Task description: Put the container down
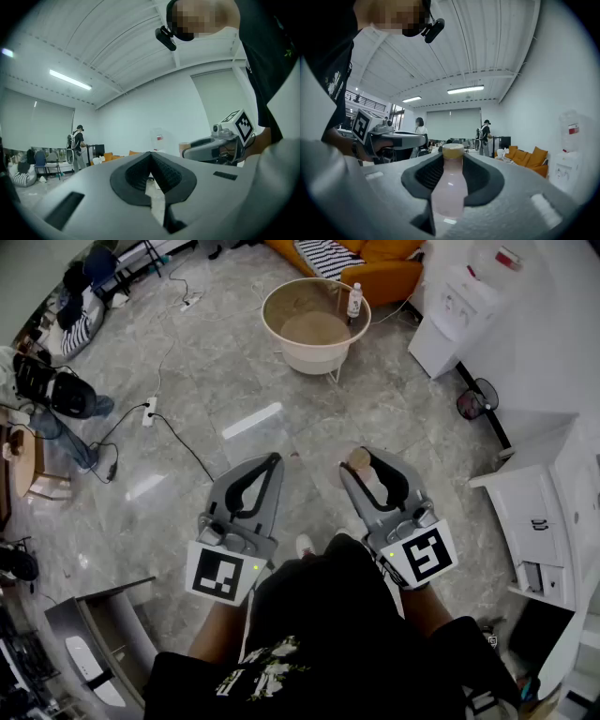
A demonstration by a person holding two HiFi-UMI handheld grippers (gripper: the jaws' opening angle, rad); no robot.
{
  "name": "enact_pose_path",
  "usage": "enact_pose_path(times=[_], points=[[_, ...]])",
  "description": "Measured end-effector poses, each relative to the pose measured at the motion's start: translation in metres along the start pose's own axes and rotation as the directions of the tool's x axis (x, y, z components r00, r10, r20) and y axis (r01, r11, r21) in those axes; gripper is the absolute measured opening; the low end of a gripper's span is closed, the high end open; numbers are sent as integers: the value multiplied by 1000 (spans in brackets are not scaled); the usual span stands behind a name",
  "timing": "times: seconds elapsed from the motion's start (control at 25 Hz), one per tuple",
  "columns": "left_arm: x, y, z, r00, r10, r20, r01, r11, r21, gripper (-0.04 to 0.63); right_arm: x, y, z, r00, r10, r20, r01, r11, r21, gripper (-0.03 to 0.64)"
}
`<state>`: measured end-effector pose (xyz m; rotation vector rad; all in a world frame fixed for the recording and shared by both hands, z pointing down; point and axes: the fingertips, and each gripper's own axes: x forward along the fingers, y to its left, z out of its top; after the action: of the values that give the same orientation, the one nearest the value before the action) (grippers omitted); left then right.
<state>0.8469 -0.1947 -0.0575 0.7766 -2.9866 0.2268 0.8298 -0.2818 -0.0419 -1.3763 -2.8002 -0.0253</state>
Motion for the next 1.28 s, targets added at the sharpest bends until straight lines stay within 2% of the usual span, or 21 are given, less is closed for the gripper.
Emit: enact_pose_path(times=[0.24,0.52,0.68,0.84,1.04,1.16,1.28], points=[[28,2,7,1000,24,0,-24,1000,6,0,3,-33,3,1000,11,-2,-11,1000,0,120],[55,-10,9,998,48,-30,-47,999,9,2,-4,-66,6,998,64,15,-65,998,23,120],[72,-22,7,999,40,-26,-41,998,-56,1,-4,-81,10,993,108,45,-108,994,16,120],[77,-28,4,997,64,-37,-66,995,-71,2,-4,-86,13,985,154,76,-155,988,4,121],[84,-42,-7,995,77,-65,-83,992,-90,2,-3,-101,4,982,181,58,-181,983,-6,121],[81,-33,-17,994,82,-79,-91,988,-124,2,4,-100,1,984,176,38,-176,984,-25,121],[82,-13,-16,995,87,-41,-92,987,-130,2,15,-95,5,982,184,31,-183,982,-35,121]])
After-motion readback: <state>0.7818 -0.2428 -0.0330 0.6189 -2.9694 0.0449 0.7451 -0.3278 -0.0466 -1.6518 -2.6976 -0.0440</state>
